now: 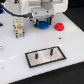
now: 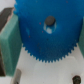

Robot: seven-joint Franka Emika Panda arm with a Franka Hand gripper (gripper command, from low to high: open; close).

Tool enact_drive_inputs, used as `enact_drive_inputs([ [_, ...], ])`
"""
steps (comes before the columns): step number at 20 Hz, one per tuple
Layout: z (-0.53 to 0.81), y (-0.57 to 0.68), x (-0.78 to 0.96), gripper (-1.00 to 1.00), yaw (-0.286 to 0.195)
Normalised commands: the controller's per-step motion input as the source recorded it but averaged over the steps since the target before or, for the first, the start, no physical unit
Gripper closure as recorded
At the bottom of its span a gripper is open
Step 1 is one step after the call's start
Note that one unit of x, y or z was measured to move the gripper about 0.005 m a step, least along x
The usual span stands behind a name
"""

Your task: Insert the blue gear onto the right peg, followed by the red gear

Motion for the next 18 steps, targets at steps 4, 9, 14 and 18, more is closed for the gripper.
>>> enact_drive_inputs([
  [4,0.44,-0.01,0.43,1.00,0.000],
  [9,0.45,-0.09,0.68,1.00,0.000],
  [14,0.43,-0.15,0.81,1.00,0.000],
  [18,0.42,-0.05,0.85,1.00,0.000],
])
